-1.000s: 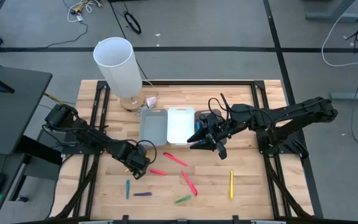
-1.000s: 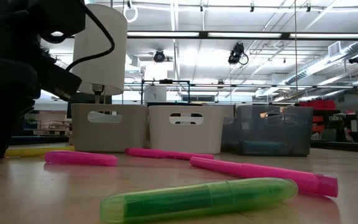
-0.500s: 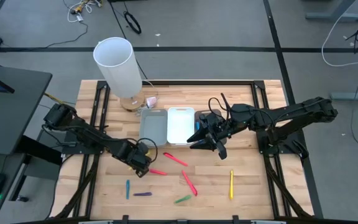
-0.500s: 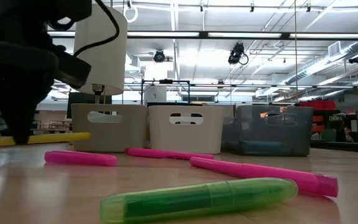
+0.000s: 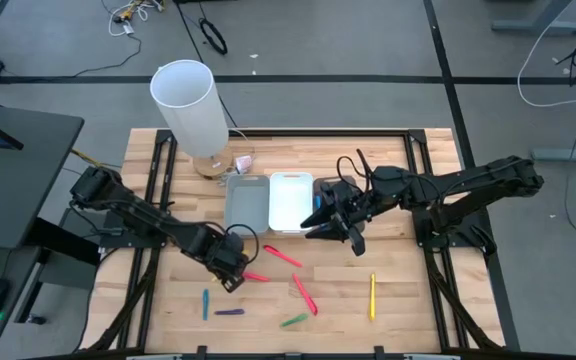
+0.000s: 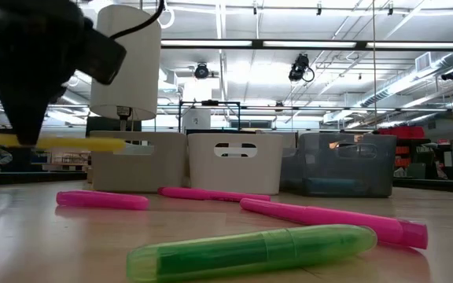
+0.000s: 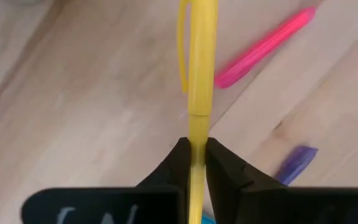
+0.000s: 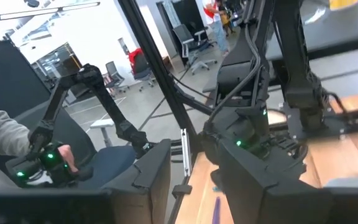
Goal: Pick & Place Markers
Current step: Put the left yellow highlighter pen into the white bin
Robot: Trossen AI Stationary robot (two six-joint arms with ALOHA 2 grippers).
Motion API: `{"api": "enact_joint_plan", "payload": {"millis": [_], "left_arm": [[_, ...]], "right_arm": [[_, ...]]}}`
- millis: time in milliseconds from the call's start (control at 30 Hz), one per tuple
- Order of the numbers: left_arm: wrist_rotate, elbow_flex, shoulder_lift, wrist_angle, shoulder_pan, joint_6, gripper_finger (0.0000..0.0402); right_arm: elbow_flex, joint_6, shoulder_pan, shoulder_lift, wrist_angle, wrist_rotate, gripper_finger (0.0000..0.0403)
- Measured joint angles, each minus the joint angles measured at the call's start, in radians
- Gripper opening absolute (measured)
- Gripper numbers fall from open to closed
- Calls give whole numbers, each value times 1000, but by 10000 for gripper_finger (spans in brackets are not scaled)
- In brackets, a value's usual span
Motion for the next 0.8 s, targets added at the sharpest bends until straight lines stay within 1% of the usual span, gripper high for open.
{"api": "enact_joint_plan", "payload": {"millis": [67,133,200,300,433,567,700,800], "left_arm": [[-2,32,0,-50,0,0,30],[-4,65,0,-95,0,4,29],[-4,87,-1,-134,0,10,32],[-1,118,-1,-175,0,11,35],[2,154,-2,-197,1,11,32],[15,192,-2,-204,2,-7,31],[32,234,-2,-224,2,-31,32],[47,278,-2,-264,2,-59,30]], "right_arm": [[0,-28,-7,-5,7,1,134],[0,-55,-16,-16,8,28,134],[0,-76,-28,-40,-2,49,134],[0,-114,-51,-91,-13,53,134],[0,-166,-85,-187,-78,53,134],[0,-174,-116,-278,-167,54,134],[0,-174,-132,-334,-229,54,134],[0,-174,-133,-353,-237,54,134]]}}
